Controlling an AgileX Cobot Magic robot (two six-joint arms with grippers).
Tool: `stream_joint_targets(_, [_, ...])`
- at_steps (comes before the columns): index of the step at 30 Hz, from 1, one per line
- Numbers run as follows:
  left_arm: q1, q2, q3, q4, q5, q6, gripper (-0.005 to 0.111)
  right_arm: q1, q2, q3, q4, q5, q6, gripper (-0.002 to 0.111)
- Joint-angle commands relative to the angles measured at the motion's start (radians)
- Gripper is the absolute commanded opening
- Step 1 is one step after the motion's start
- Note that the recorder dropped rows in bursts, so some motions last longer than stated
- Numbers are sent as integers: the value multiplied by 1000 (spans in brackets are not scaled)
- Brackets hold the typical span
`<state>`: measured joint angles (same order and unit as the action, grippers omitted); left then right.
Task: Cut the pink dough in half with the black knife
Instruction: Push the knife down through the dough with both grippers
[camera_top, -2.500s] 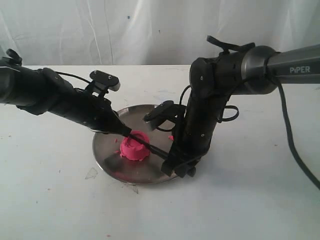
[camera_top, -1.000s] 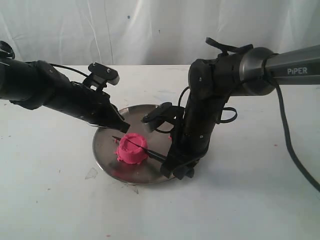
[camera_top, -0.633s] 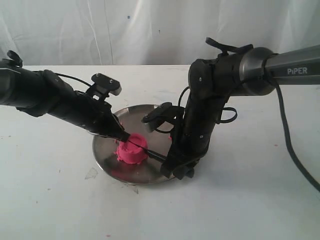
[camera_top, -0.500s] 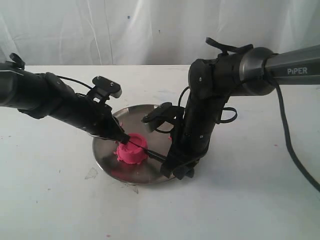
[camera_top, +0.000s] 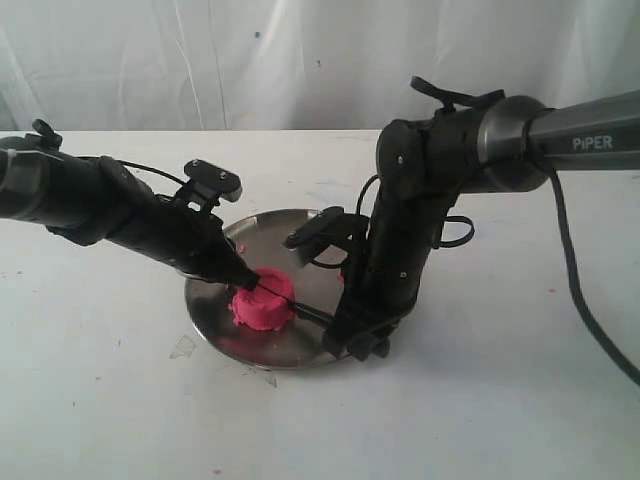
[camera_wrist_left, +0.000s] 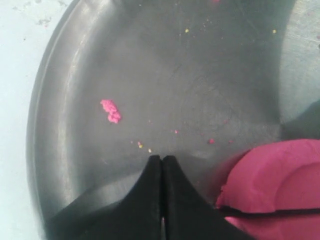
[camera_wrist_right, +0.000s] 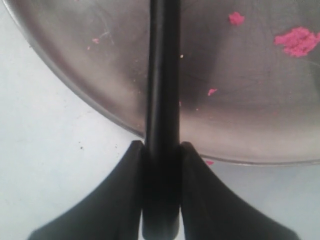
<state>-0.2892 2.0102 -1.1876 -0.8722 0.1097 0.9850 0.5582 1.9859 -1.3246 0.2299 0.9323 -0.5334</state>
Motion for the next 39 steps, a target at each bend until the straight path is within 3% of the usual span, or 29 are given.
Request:
stream_joint_targets(1, [-2,28,13,6,57,4,0,0,13,0,6,-4,-12,0])
stream_joint_targets(39, [-2,-65,-8,5,124,4,0,0,19,0,8,8,-1,0])
